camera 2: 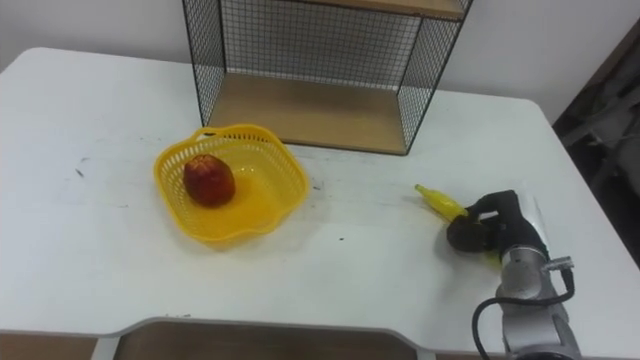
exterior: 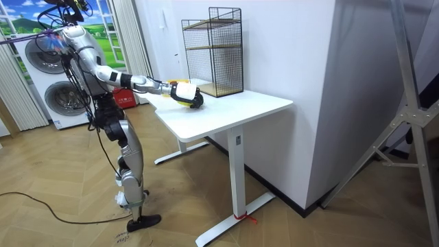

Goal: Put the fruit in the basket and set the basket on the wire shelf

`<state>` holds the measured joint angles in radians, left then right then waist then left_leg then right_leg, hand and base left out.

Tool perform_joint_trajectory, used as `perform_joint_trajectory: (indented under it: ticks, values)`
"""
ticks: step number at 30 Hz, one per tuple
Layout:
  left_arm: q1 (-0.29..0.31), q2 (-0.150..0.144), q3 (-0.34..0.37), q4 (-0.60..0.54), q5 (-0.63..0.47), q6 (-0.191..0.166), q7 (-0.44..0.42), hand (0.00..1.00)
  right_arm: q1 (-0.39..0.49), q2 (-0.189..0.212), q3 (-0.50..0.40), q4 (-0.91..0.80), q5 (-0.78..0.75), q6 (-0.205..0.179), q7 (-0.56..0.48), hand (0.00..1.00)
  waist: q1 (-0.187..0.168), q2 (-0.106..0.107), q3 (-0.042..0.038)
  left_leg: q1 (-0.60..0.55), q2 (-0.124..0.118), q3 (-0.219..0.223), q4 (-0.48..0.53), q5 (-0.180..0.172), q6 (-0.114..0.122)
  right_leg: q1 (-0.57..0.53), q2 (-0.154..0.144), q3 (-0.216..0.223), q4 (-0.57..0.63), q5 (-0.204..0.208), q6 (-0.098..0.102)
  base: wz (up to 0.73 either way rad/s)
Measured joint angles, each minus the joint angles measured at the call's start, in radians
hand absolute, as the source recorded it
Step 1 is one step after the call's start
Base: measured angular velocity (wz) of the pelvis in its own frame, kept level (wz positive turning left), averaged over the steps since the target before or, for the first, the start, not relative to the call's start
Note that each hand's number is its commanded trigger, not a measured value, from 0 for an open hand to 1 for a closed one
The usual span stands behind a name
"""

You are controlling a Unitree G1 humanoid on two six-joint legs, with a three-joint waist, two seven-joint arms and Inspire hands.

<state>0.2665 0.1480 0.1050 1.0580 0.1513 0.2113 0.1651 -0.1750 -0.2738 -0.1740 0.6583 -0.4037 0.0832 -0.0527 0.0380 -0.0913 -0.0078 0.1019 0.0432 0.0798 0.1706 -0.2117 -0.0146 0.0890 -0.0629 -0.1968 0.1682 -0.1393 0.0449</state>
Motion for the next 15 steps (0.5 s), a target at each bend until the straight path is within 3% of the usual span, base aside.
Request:
perform_joint_trajectory:
  ticks: [15]
  values:
    - [0.001,-0.001,-0.003,-0.002,-0.003,-0.014,0.013,0.00,0.085,0.021,0.047,-0.203,-0.017,0.051,0.000,1.00,-0.001,0.003,0.0049,-0.003,0.000,0.002,-0.006,0.000,0.000,-0.008,0.001,0.005,0.000,0.000,0.000,0.00]
